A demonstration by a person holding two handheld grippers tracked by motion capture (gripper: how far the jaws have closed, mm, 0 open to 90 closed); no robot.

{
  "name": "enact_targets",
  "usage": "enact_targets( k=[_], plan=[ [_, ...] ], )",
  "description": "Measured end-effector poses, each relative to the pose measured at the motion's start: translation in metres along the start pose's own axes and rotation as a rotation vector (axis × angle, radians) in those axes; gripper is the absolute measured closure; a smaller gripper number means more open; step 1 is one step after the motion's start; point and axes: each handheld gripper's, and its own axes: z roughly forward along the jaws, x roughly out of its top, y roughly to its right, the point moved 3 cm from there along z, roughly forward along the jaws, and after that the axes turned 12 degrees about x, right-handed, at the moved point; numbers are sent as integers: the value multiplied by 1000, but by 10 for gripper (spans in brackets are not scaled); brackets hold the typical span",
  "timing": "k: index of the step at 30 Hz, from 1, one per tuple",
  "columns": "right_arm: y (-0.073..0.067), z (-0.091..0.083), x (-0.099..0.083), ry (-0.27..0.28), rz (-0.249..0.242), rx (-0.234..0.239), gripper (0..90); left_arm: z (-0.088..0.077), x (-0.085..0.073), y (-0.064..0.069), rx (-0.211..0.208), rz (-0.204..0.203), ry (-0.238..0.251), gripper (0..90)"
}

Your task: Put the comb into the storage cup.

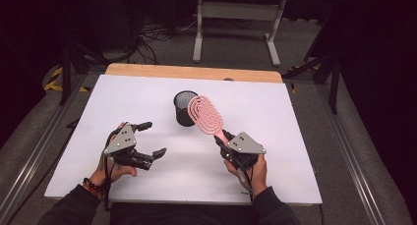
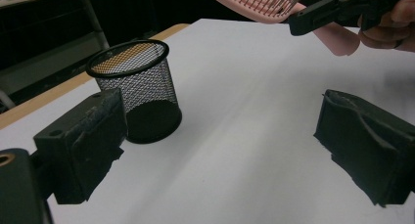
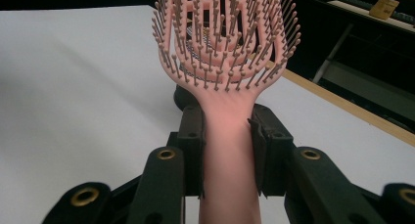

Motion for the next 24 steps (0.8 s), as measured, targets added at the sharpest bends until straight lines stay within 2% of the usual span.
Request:
enact_targets(
  k=[5, 10, 17, 21, 22, 23, 24],
  plan=[
    [-3, 3, 1, -3, -4, 5, 689, 4, 3, 5, -45, -1, -3, 72],
    [-8, 4, 2, 0, -14, 13, 689, 8, 8, 11, -64, -2, 5, 90],
    [-12, 6, 3, 5, -16, 25, 689, 20, 18, 17, -102, -53, 25, 101],
    [-14, 8, 2, 1, -18, 29, 689, 26, 21, 17, -123, -102, 40, 102],
    [-14, 8, 2, 1, -18, 29, 689, 26, 21, 17, -123, -102, 40, 103],
    [-16, 9, 2, 3, -26, 29, 689, 28, 23, 17, -132, -126, 47, 104],
    [-17, 9, 3, 4, -29, 29, 689, 29, 23, 17, -134, -126, 48, 105]
  ],
)
